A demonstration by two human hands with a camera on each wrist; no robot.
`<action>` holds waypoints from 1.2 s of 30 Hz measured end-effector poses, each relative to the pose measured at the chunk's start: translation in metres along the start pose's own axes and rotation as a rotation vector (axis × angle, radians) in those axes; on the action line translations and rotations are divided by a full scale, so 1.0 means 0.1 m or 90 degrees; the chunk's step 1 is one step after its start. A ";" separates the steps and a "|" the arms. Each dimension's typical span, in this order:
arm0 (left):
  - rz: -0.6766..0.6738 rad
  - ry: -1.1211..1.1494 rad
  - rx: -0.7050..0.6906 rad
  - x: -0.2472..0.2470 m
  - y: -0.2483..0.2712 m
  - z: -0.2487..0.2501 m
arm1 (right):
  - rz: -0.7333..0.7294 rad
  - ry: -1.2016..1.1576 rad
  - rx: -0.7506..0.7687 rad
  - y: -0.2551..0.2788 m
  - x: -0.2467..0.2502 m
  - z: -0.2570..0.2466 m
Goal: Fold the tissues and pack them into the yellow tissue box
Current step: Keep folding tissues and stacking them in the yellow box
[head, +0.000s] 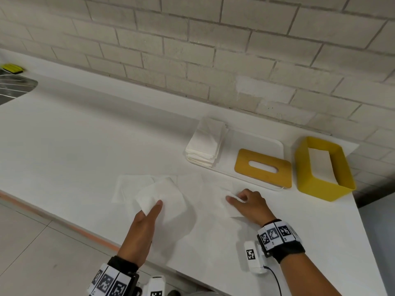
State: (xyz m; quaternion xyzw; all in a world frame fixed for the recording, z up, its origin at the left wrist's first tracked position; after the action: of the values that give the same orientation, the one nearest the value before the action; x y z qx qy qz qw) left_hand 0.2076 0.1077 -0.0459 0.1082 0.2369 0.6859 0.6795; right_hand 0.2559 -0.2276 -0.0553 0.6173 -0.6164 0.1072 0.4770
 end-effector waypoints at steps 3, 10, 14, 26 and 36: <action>-0.003 0.003 -0.005 -0.01 -0.03 -0.01 | 0.010 -0.121 -0.002 -0.01 0.07 -0.13; -0.004 0.007 -0.005 0.03 -0.12 -0.04 | -0.064 -0.297 -0.107 -0.11 -0.06 -0.01; -0.011 0.006 -0.005 0.04 -0.15 -0.04 | -0.074 -0.238 -0.059 -0.09 -0.08 -0.03; -0.020 -0.031 0.024 -0.10 -0.21 0.00 | -0.040 -0.078 0.106 0.00 -0.01 -0.31; -0.049 -0.058 0.033 -0.18 -0.26 -0.01 | -0.099 -0.053 0.073 -0.28 -0.23 -0.58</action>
State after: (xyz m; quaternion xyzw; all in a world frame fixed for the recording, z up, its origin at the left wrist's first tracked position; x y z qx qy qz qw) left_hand 0.2309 0.0893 -0.0555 0.1474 0.2273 0.6476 0.7123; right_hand 0.3013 -0.1764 -0.0540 0.6936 -0.5788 0.0789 0.4215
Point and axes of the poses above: each hand's wrist, its own y-axis away from the middle knuckle, its own x-axis out of the back of the hand, z = x × y, the point moved 8 cm from there along -y, towards the middle knuckle, and after that the axes turned 4 degrees about -z, right-handed, at the moved point
